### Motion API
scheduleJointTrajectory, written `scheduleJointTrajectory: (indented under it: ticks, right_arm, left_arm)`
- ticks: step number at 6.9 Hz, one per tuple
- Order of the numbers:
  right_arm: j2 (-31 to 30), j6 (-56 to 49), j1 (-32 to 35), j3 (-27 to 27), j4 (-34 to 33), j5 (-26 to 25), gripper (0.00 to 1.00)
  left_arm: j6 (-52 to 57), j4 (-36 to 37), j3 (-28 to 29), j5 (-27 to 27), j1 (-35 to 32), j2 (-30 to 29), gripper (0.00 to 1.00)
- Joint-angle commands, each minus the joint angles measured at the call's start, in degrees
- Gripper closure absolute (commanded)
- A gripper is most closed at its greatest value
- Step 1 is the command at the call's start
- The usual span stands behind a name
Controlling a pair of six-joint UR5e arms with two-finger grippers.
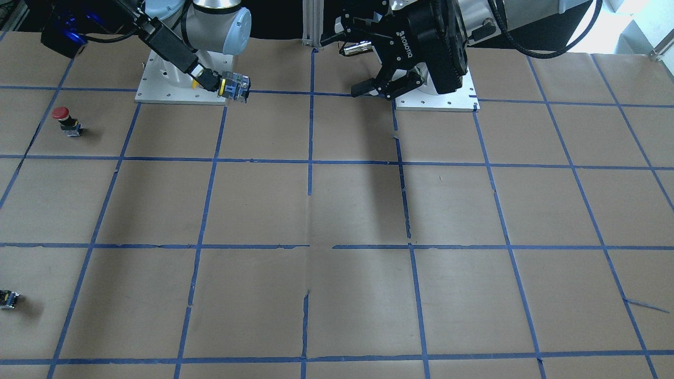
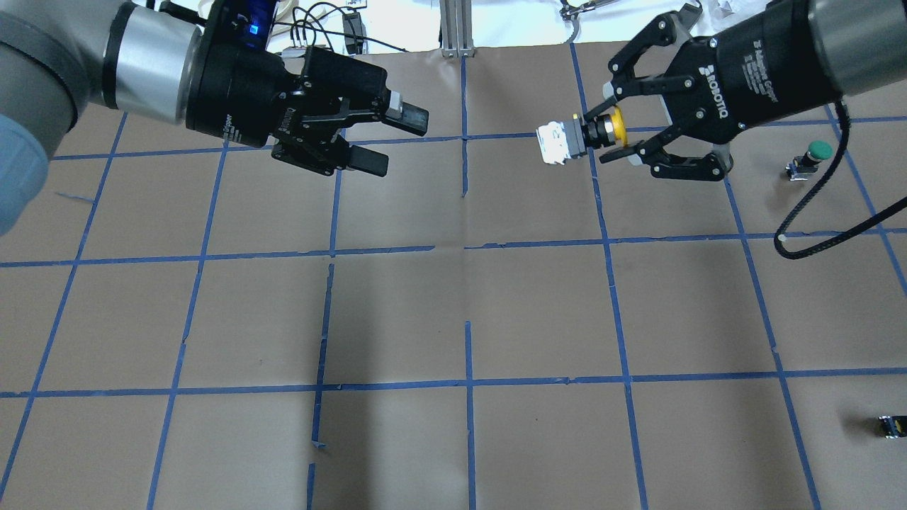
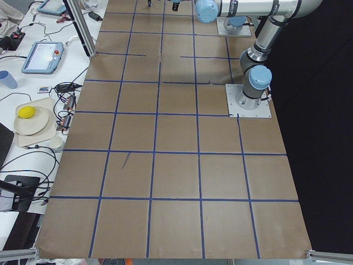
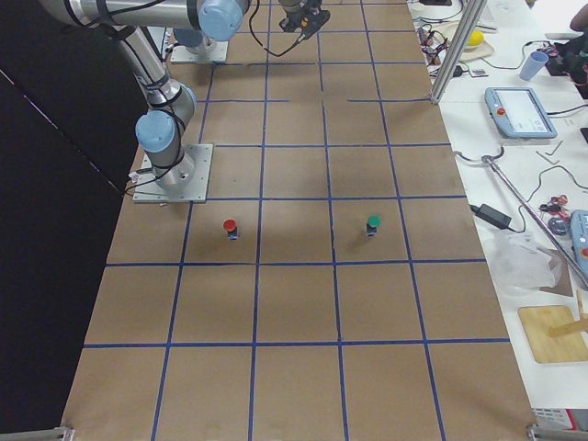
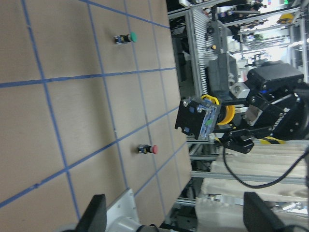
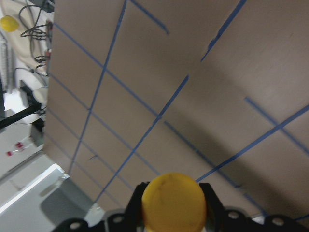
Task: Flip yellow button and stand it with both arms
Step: 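Open the left gripper and pull it back while the right gripper takes the button, then lower the yellow button upright onto the table with the right gripper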
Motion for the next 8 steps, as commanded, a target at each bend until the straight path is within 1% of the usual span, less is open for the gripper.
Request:
scheduleJointTrajectory:
  ticks: [1,2,3,4,5,6,7,8]
  right_arm:
    - [0.03,-26.69,-8.21,1.27,3.46,-15.44,0.92]
    - [0.11,-42.05,-14.88,4.41,3.2,-20.19,0.92]
    - [0.2,-55.09,-20.95,7.93,0.16,-25.54,0.92]
    - [0.2,-61.92,-24.58,11.36,-7.27,-30.56,0.92]
    - [0.2,-68.51,-25.57,15.83,-16.74,-34.43,0.92]
    - [0.11,-72.84,-25.67,20.57,-25.36,-34.56,0.92]
    - [0.29,-76.89,-25.76,23.49,-30.5,-34.21,0.92]
    - [0.38,-80.06,-25.76,25.0,-34.2,-33.69,0.92]
  left_arm:
    - [-1.16,6.83,0.86,13.21,0.08,-2.95,0.0]
    - [-1.26,9.57,1.39,19.53,0.08,-4.7,0.0]
    - [-1.26,10.03,3.65,25.69,-0.01,-5.94,0.0]
    - [-1.34,9.25,6.55,32.45,-0.62,-6.13,0.0]
    - [-1.34,9.16,8.49,41.31,-1.06,-6.3,0.0]
    - [-1.69,7.42,9.03,44.27,-1.59,-6.04,0.0]
    - [-6.13,5.75,10.34,44.64,-1.68,-6.3,0.0]
    - [-7.74,4.34,10.79,50.22,-1.77,-6.39,0.0]
